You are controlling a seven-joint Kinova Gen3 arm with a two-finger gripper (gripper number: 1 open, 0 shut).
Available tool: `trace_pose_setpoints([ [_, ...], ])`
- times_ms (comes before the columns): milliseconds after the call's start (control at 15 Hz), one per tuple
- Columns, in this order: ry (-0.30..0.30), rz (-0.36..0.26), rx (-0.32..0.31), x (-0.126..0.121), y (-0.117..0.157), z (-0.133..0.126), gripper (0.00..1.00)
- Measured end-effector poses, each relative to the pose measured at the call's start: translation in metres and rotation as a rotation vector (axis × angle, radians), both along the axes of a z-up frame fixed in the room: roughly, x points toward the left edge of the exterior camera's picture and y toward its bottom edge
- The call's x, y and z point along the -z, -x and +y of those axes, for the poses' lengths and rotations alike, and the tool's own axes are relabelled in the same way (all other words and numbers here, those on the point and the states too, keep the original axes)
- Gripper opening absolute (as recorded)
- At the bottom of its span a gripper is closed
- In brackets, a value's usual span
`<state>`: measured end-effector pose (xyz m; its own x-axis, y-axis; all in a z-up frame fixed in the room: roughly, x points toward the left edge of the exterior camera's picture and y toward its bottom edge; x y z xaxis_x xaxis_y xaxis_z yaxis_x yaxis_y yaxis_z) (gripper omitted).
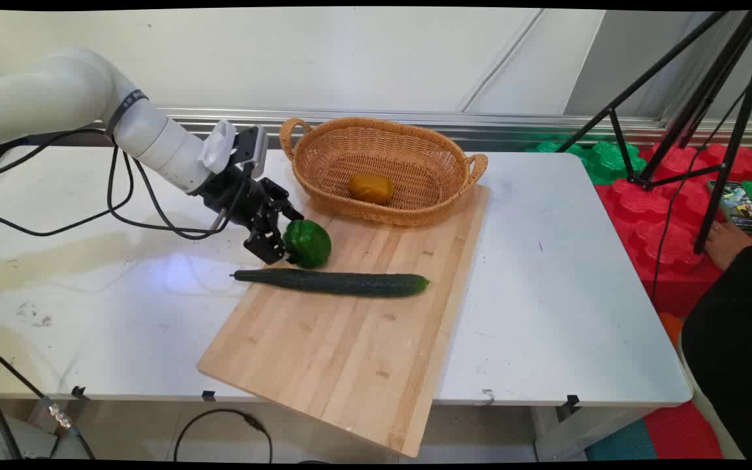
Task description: Pick up the potato from the vegetable basket
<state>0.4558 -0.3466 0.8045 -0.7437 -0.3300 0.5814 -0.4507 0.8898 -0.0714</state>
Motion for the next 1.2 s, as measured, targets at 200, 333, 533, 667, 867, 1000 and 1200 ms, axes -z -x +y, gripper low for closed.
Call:
trace_pose_setpoints([
  [200,0.010,0.014,-0.008,-0.006,-0.003,0.002,1.00],
  [333,0.018,0.030,-0.012,-0.014,-0.006,0.004,1.00],
  [533,0.031,0.061,-0.021,-0.033,-0.013,0.009,1.00],
  [667,0.039,0.085,-0.032,-0.048,-0.020,0.013,1.00],
  [867,0.053,0.130,-0.058,-0.072,-0.031,0.015,1.00],
  [1000,0.062,0.151,-0.073,-0.084,-0.035,0.014,1.00],
  [1200,0.086,0.188,-0.100,-0.102,-0.041,0.008,1.00],
])
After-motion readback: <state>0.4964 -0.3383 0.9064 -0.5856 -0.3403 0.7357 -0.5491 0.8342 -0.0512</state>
